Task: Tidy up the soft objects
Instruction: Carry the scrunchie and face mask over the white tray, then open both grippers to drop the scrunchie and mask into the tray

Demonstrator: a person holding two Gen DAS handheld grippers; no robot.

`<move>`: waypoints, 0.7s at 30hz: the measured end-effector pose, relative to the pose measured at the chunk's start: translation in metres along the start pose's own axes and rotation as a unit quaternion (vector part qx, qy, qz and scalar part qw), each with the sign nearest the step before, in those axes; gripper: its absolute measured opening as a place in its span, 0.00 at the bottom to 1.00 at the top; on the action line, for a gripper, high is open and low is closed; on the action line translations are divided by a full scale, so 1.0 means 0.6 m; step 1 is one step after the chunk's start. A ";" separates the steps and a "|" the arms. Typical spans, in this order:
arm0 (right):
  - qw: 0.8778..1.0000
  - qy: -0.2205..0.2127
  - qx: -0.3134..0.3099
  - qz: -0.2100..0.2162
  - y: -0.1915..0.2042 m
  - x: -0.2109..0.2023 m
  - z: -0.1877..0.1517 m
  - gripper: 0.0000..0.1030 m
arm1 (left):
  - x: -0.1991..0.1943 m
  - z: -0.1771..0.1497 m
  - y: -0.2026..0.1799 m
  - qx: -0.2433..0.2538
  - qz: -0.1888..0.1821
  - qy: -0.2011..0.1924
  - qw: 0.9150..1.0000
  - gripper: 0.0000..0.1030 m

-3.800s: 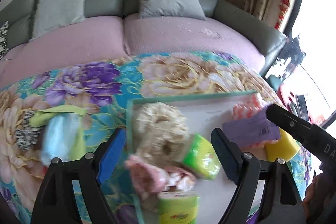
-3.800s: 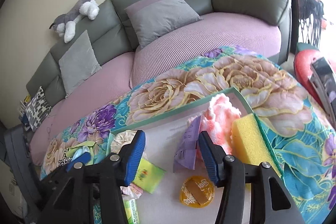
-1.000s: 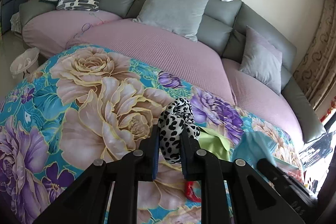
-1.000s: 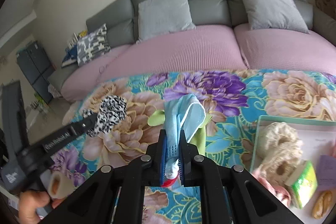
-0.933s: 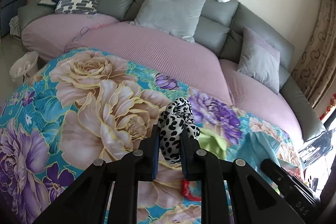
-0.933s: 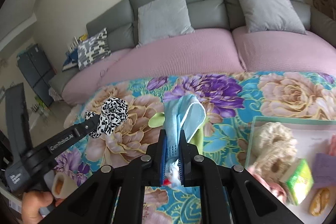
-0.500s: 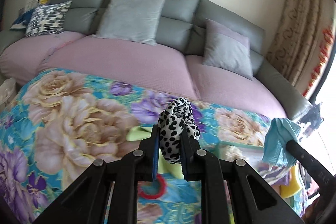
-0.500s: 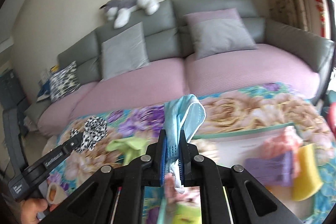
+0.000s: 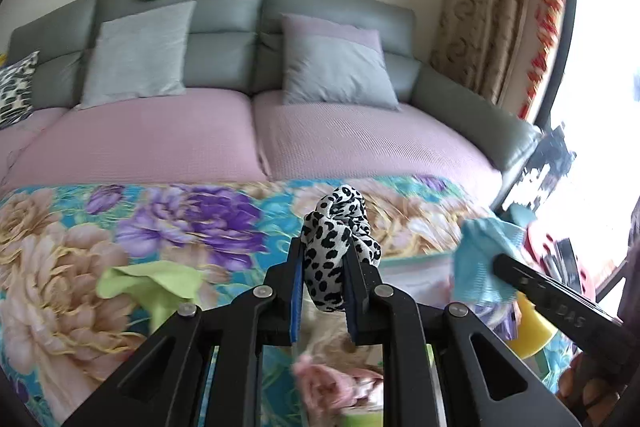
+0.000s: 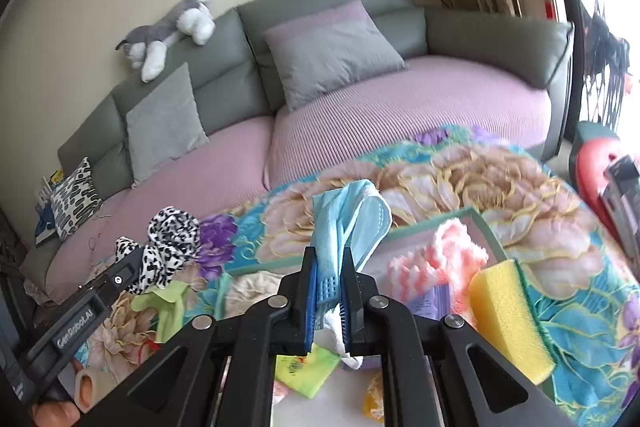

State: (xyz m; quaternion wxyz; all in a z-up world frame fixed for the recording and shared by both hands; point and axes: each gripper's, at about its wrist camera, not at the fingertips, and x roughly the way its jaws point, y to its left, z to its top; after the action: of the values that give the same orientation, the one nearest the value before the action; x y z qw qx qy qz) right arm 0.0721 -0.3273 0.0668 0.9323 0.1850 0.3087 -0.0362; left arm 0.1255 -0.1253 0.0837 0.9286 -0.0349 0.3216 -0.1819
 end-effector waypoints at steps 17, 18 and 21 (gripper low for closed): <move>0.995 0.098 0.026 0.007 -0.030 0.095 -0.047 0.10 | 0.111 -0.062 -0.042 0.034 -0.001 0.125 0.992 0.18; 0.994 0.102 0.024 0.003 -0.029 0.099 -0.049 0.10 | 0.115 -0.064 -0.039 0.030 -0.001 0.129 0.991 0.18; 0.994 0.111 0.012 -0.010 -0.026 0.106 -0.054 0.10 | 0.118 -0.067 -0.037 0.029 0.000 0.134 0.991 0.18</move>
State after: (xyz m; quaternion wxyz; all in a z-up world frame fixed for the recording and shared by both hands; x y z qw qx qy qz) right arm 0.1023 -0.3270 0.0000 0.8895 0.1959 0.4117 -0.0285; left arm 0.1457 -0.1697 0.0146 0.8777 0.0166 0.4375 -0.1946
